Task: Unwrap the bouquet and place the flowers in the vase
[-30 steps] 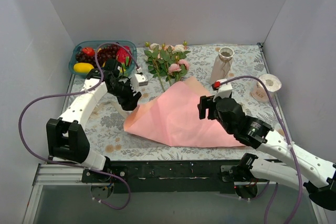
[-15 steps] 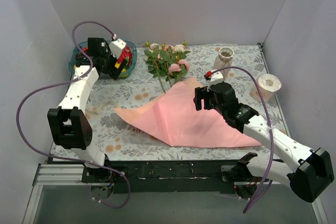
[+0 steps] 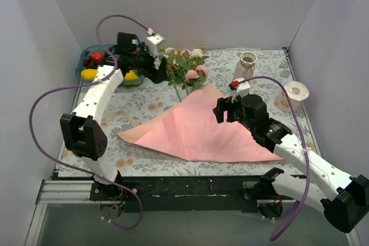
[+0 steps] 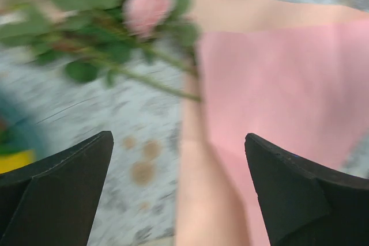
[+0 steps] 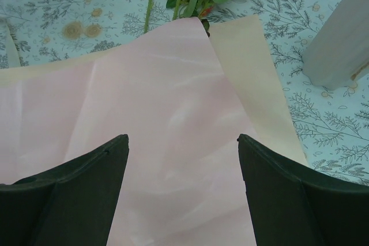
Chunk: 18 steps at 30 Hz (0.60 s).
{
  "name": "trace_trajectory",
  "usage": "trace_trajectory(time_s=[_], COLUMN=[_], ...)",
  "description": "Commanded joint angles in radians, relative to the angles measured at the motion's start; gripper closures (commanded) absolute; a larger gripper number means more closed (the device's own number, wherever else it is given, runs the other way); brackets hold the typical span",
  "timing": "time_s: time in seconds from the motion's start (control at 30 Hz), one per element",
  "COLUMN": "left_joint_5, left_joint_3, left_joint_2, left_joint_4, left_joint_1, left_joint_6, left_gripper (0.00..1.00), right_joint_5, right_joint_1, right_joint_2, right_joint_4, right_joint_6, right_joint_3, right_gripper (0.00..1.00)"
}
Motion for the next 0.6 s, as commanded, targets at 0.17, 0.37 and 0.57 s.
trace_trajectory(time_s=[0.17, 0.37, 0.57], left_joint_5=[0.397, 0.381, 0.387], left_joint_3=[0.076, 0.126, 0.111], left_joint_2=[0.347, 0.439, 0.468], left_joint_4=[-0.072, -0.033, -0.001], left_joint_1=[-0.159, -0.182, -0.217], left_joint_6=[-0.129, -0.115, -0.112], left_gripper=[0.02, 0.02, 0.02], right_joint_5=[-0.008, -0.002, 0.002], right_joint_1=[-0.005, -0.005, -0.005], right_joint_2=[-0.111, -0.165, -0.186], right_joint_4=[-0.040, -0.083, -0.099], right_joint_6=[0.015, 0.022, 0.032], right_joint_3=[0.030, 0.026, 0.004], right_gripper=[0.16, 0.17, 0.18])
